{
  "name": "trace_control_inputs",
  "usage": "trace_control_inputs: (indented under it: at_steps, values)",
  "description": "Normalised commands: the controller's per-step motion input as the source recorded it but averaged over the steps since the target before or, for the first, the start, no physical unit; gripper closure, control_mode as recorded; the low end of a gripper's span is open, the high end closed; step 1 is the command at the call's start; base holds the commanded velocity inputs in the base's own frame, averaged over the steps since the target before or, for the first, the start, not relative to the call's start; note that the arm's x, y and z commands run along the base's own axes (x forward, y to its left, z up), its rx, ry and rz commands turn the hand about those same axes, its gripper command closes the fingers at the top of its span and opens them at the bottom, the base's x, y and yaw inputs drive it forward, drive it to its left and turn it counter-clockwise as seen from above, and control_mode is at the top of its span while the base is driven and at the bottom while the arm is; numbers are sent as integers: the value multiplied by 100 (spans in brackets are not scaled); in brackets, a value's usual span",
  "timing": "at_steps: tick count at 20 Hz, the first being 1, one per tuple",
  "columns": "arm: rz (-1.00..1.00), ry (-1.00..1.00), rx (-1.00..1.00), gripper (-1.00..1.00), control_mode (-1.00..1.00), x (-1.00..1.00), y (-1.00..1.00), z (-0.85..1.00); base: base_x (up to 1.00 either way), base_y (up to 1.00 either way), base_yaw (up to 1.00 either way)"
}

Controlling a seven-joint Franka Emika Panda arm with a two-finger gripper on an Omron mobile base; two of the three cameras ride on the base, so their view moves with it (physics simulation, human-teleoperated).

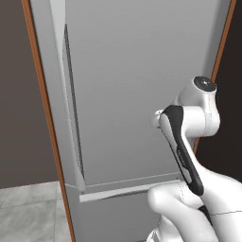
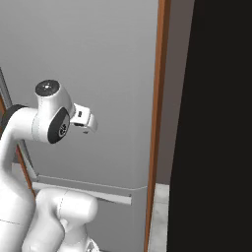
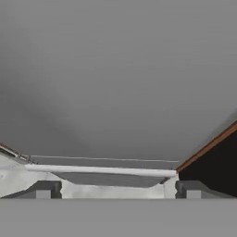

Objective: Retrieve the pear and peach from the fridge and place them into the bowl on the dining table.

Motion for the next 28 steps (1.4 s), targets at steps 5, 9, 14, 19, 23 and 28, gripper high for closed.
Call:
trace_control_inputs:
  at_steps: [5,9,14,19,23,28]
  values:
    - [0,-5,0,-100,-100,-39,3,-50,0,0,0]
    - [0,0,0,-100,-100,-28,0,-29,0,0,0]
    - [0,0,0,-100,-100,-3,0,-1,0,0,0]
    - [0,0,0,-100,-100,0,0,0,0,0,0]
    - [0,0,0,-100,-100,0,0,0,0,0,0]
    - [0,0,0,-100,100,0,0,0,-25,8,0]
